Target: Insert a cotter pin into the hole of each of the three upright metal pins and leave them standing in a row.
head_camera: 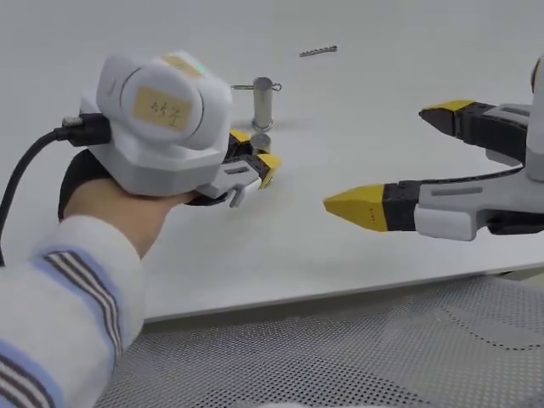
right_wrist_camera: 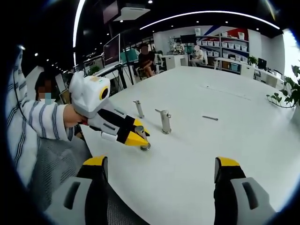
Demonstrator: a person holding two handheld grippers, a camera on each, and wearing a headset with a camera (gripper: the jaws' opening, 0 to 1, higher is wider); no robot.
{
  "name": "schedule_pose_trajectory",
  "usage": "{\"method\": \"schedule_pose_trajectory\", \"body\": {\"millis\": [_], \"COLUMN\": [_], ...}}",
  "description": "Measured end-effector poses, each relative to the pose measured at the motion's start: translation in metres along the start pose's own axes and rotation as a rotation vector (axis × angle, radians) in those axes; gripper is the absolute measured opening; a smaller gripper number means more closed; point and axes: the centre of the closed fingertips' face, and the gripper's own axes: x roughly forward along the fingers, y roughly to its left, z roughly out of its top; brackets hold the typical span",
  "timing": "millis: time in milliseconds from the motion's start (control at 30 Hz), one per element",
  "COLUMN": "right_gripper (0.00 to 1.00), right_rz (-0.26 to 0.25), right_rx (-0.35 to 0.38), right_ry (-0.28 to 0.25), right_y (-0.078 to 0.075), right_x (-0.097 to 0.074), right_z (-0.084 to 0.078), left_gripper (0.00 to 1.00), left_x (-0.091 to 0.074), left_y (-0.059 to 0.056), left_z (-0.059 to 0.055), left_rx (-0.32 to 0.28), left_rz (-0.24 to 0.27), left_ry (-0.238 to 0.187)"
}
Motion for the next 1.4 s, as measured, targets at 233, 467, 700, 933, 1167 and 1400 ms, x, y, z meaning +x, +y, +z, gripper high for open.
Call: {"method": "schedule_pose_trajectory", "body": {"millis": [233, 467, 700, 933, 1167, 1400], "right_gripper": [0.93, 0.93, 0.93, 0.93, 0.93, 0.93], "right_rz": [0.004, 0.004, 0.003, -0.005, -0.01, -0.016], "right_rx": [-0.004, -0.007, -0.009, -0.009, -0.013, -0.023], "right_ry": [0.002, 0.002, -0.002, 0.004, 0.006, 0.013], "right_y": [0.001, 0.002, 0.003, 0.001, -0.001, -0.003], "right_x": [0.001, 0.0, 0.0, -0.003, -0.005, -0.008], "right_z": [0.0, 0.0, 0.001, -0.002, -0.003, -0.003], "left_gripper": [0.1, 0.11, 0.3, 0.5, 0.67, 0.95], "left_x": [-0.001, -0.006, -0.022, -0.043, -0.062, -0.073], "left_y": [-0.002, -0.003, -0.004, -0.001, -0.003, 0.007], "left_z": [-0.001, 0.008, 0.022, 0.028, 0.026, 0.019], "left_rx": [0.047, 0.081, 0.089, 0.061, 0.018, 0.017], "left_rz": [-0.012, -0.036, -0.081, -0.113, -0.153, -0.115], "left_ry": [-0.002, -0.044, -0.104, -0.153, -0.177, -0.164]}}
